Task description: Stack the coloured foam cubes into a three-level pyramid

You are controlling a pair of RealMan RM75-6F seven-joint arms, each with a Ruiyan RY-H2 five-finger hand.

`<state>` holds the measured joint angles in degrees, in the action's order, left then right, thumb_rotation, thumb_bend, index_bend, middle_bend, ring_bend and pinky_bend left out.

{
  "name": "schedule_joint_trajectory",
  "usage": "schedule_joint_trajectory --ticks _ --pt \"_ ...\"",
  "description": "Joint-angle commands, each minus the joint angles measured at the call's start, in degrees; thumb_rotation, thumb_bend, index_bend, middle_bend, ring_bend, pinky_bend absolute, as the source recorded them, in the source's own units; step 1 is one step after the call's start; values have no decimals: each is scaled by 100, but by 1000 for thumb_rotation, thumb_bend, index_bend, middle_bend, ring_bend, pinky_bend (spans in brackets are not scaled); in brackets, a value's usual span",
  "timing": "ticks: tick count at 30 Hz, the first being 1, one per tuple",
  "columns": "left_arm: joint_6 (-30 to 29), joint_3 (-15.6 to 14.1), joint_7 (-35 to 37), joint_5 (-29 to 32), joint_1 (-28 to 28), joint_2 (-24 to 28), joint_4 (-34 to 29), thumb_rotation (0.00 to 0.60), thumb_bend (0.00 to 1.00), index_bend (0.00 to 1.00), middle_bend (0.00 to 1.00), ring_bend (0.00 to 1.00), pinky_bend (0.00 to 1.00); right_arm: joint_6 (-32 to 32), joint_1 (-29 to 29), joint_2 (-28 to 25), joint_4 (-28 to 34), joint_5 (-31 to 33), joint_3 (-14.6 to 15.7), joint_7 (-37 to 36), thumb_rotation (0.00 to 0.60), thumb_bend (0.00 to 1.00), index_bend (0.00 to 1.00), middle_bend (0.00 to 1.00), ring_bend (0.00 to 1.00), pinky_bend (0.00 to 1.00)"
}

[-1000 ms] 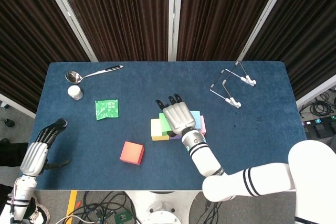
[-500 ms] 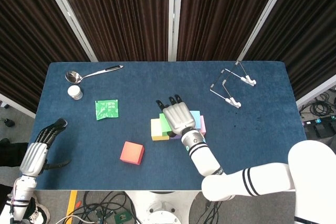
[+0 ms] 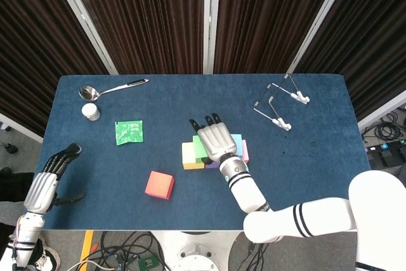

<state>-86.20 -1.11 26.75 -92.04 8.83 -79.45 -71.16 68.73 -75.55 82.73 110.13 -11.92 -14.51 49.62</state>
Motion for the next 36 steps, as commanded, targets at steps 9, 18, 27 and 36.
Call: schedule_joint_trajectory --ticks 9,18,27,36 --pt "2 1 -8 0 3 1 -10 600 0 146 88 0 77 16 20 19 2 22 -9 74 600 110 0 568 81 0" --pt "-4 -3 6 -1 -4 -6 5 600 0 146 87 0 77 98 33 77 -15 -5 -25 124 600 110 0 572 89 0" --pt "-2 -3 2 0 -5 -6 6 600 0 146 87 0 77 -25 38 46 -16 87 -46 178 600 101 0 550 89 0" --pt "-5 -9 7 -8 -7 -14 11 600 0 146 88 0 77 59 39 107 -36 129 -52 221 600 101 0 552 89 0"
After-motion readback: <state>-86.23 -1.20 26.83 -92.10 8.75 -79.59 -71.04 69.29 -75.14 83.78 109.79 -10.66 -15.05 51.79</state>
